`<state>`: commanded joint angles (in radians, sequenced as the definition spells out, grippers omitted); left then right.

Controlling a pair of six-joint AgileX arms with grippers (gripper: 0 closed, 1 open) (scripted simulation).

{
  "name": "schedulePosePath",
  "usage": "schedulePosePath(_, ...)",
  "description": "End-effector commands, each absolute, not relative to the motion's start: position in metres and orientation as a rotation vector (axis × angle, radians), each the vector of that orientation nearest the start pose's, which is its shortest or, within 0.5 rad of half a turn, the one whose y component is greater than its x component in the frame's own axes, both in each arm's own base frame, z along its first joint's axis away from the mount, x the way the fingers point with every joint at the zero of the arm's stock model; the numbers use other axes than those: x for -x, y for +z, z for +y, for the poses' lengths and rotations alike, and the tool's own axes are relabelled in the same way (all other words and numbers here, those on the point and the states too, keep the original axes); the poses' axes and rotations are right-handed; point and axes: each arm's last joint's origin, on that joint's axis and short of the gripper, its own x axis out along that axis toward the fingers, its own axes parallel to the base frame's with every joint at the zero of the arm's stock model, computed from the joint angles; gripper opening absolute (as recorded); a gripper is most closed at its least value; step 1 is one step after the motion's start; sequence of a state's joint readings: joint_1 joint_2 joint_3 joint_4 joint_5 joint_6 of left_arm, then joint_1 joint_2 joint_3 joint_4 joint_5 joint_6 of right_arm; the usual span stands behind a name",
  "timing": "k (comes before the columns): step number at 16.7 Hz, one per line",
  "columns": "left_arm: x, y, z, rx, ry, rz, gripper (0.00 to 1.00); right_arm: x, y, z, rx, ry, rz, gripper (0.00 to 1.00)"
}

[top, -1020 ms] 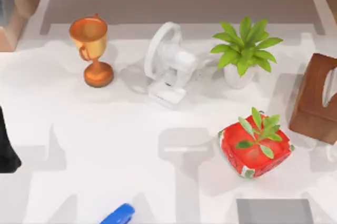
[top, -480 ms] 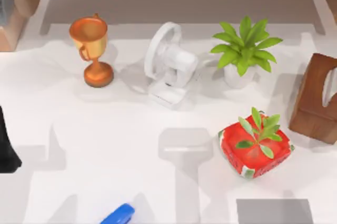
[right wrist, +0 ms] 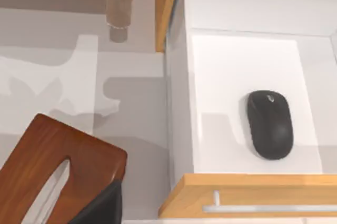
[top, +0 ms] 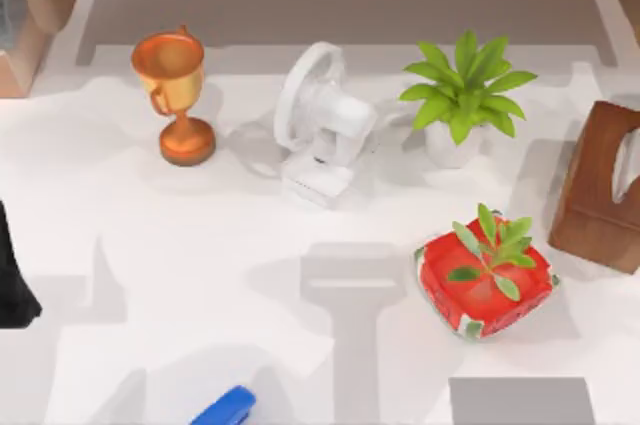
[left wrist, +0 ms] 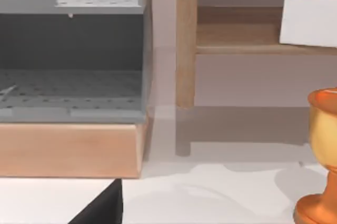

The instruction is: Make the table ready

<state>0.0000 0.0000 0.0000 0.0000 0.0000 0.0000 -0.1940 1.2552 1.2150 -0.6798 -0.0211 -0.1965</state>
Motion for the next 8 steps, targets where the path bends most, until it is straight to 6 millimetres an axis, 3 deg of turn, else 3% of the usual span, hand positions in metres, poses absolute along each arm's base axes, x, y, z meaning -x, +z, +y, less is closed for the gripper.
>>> schedulePosePath(2,-0.106,0.16,-0.001,0.0,0.0,0.0,1.0,-0.312,0.334,-0.07,0.12,-0.092,0.875,1.0)
schedulePosePath(4,-0.106,0.16,-0.001,0.0,0.0,0.0,1.0,-0.359,0.319,-0.096,0.116,-0.088,1.014,1.0)
schedulePosePath(8,-0.106,0.16,-0.001,0.0,0.0,0.0,1.0,-0.428,0.262,-0.145,0.089,-0.054,1.256,1.0)
